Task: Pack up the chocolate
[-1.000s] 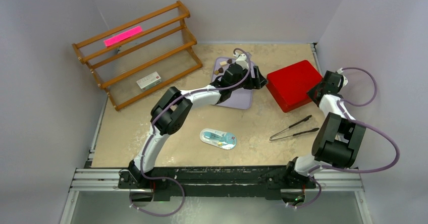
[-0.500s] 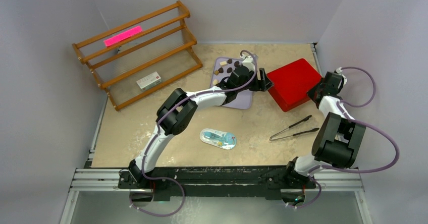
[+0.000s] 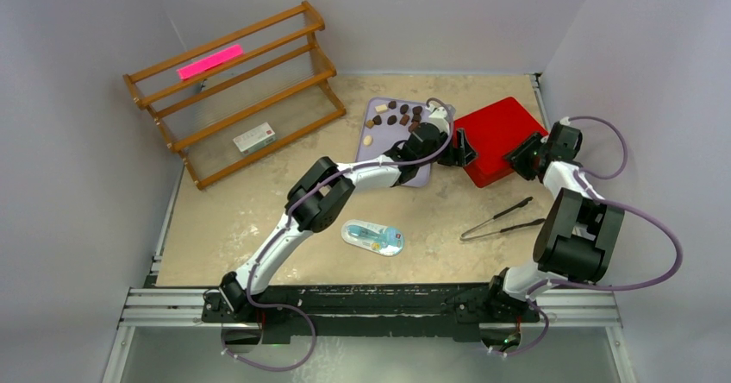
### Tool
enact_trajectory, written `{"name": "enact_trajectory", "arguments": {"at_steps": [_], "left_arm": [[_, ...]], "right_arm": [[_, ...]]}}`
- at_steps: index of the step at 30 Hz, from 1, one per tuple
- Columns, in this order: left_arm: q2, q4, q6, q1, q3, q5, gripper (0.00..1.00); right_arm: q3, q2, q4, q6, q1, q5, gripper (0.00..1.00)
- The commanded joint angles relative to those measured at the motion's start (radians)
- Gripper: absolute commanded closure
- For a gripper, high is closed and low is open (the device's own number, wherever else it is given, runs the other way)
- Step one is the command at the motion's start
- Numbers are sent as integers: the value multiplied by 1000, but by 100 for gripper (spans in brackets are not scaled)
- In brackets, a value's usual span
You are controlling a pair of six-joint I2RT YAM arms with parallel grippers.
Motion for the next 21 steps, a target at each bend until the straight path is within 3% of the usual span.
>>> {"name": "enact_trajectory", "arguments": {"at_steps": [1,6,8,14,21], "left_arm": [[12,27,-19,1,54,17,33],[-60,4,-19,-6,-31,-5,32],[-78,-16,-24,-6,-50,-24,30],[-45,-112,-21,-6,1,-45,30],[-50,-151,-14,-6,18,-13,32]], "right_arm": [[0,47,-139,31,4,38,64],[-116,16,-97,46,2,137,94],[-139,22,-74,50,2,128,100],[-134,54,-52,37,1,145,100],[-31,-42,-123,16,2,141,73]]}}
